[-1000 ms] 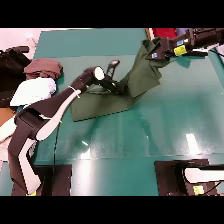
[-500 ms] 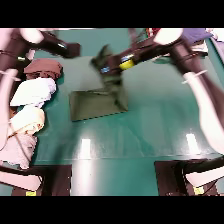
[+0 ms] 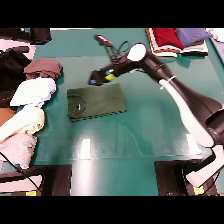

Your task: Fold the shirts.

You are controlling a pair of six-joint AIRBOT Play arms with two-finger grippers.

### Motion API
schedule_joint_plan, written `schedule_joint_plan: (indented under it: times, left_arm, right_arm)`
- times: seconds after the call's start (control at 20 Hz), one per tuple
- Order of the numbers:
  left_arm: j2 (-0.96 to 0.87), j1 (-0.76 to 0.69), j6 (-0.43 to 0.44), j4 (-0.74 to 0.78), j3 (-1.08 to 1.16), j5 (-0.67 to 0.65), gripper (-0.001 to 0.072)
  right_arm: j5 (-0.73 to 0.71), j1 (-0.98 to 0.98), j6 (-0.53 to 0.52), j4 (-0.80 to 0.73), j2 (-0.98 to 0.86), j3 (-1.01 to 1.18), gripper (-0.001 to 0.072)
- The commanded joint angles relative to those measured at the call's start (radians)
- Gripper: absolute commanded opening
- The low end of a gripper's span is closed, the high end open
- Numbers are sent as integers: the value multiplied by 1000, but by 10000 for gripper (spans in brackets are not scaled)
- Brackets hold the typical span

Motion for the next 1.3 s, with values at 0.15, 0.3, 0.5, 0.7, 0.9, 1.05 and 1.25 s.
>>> schedule_joint_plan:
  times: [0.15, 0.3, 0.5, 0.7, 0.9, 1.05, 1.25]
  left_arm:
    - [-24, -125, 23, 0, -2, 26, 26]
    - [-39, -171, 30, 1, -2, 64, 26]
    - [-55, -184, 29, -1, -2, 68, 26]
    - [-55, -184, 29, -2, -2, 64, 26]
    - [-55, -184, 28, -2, -2, 20, 26]
    - [-55, -184, 24, -6, -2, -18, 25]
    - [-55, -199, 27, -35, -2, -27, 25]
  right_arm:
    - [66, -320, 71, -51, 60, -336, 652]
    - [55, -347, 45, 87, -25, -397, 650]
    - [1, -241, 7, 246, -152, -325, 587]
    - [-31, -97, 7, 307, -290, -138, 401]
    - [-27, -27, 6, 290, -357, 20, 20]
    - [1, -84, 0, 222, -305, 74, 20]
    - [55, -272, 31, -43, -116, -11, 20]
